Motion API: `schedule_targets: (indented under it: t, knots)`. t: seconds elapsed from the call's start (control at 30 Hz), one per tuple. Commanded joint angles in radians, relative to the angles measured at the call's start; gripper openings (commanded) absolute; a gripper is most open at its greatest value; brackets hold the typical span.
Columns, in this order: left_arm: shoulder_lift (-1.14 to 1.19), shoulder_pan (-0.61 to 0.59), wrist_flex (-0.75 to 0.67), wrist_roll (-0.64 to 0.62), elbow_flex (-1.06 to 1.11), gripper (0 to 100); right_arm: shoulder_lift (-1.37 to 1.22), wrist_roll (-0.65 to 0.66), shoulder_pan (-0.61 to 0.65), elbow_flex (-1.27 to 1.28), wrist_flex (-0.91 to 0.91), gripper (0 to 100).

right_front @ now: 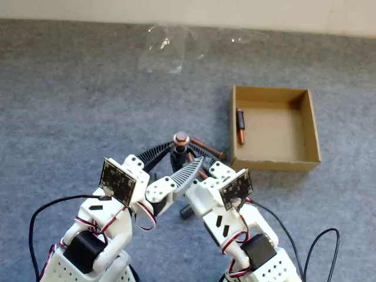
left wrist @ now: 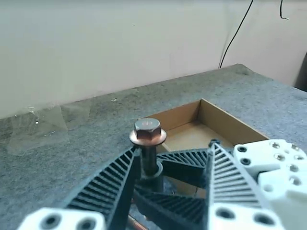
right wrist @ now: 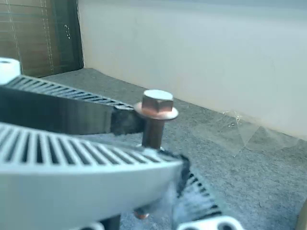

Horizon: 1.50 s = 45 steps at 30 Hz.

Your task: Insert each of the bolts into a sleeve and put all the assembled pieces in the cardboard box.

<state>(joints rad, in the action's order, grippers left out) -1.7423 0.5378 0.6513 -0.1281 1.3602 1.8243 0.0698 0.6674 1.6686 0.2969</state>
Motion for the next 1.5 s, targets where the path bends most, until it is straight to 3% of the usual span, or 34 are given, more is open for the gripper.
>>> schedule_targets:
  t: [0.0,0.33,0.7,0.83,1.0,1.17,1.47]
  knots:
    - [0.001,0.013,-0.003,0.006,-0.067,22,0.013,0.021,-0.018,0.104,0.001,0.5]
    - [0.007,-0.084,-0.006,0.006,-0.064,22,0.013,0.021,-0.018,0.104,0.001,0.5]
    - [-0.001,-0.09,-0.008,0.008,-0.081,22,0.013,0.021,-0.018,0.104,0.016,0.5]
    - [0.008,-0.194,-0.002,0.008,-0.156,22,0.013,0.021,-0.018,0.104,0.019,0.5]
    - [0.008,-0.323,0.087,0.15,-0.24,22,0.013,0.021,-0.074,0.101,0.021,0.5]
    - [0.01,-0.46,0.178,0.16,-0.303,22,0.013,0.021,-0.122,0.101,0.022,0.5]
    - [0.015,-0.467,0.325,0.163,-0.348,22,0.012,0.02,-0.229,0.099,0.024,0.5]
